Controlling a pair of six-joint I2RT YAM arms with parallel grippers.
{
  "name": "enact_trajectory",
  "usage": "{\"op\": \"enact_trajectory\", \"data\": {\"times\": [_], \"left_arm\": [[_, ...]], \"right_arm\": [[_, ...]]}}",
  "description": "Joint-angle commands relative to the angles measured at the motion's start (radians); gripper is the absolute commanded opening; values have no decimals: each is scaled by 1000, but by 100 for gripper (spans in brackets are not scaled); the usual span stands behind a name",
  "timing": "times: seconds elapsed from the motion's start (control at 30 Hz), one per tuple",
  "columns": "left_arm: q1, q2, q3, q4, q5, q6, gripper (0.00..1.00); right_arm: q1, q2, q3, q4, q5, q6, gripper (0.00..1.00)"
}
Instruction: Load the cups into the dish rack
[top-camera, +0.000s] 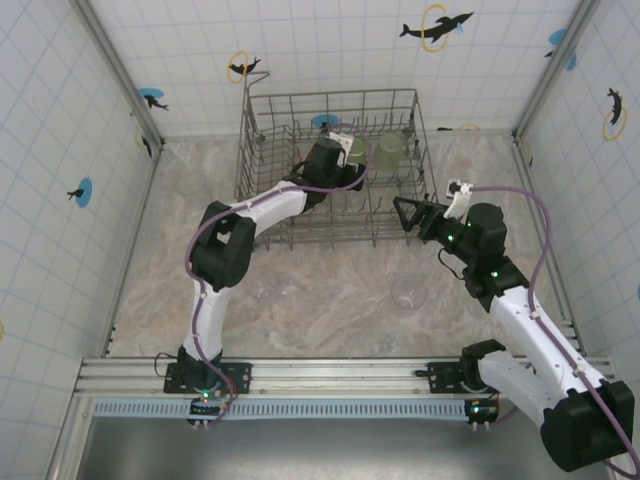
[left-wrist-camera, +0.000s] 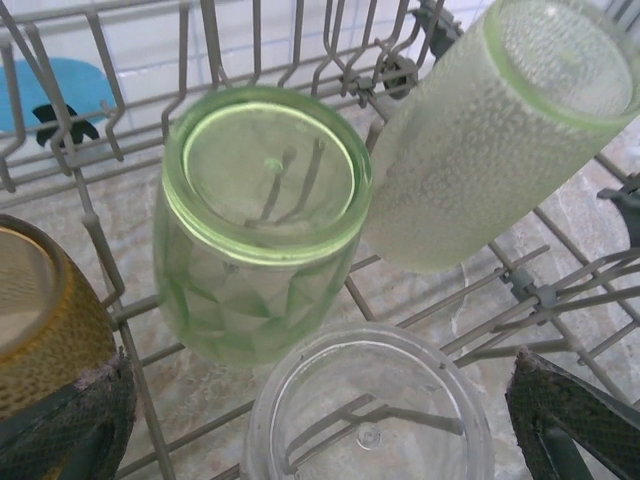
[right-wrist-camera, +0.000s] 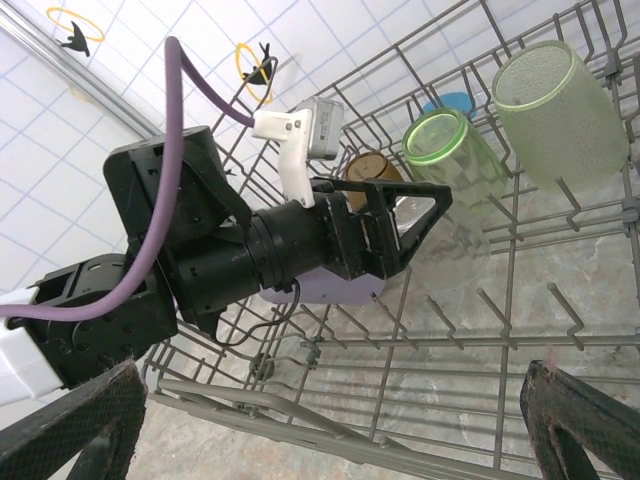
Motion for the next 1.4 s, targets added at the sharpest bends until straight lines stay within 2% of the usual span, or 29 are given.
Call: {"op": "enact_trajectory", "data": {"times": [0.0, 0.33, 0.63, 1.27, 1.37], "left_arm": [[9, -73, 13, -12, 6, -18, 97], [9, -148, 36, -13, 10, -30, 97], [9, -269, -19, -15, -13, -52, 97], [1, -596, -323, -103, -38, -197, 98], [-6, -649, -381, -133, -74, -295, 97]], "right_arm": [[-3, -24, 1, -1, 6, 1, 99], [-3, -42, -7, -8, 7, 3, 99], [-5, -49, 0, -42, 20, 0, 99], [-8, -37, 18, -177, 106, -3, 99], [-9, -37, 30, -212, 116, -10, 99]]}}
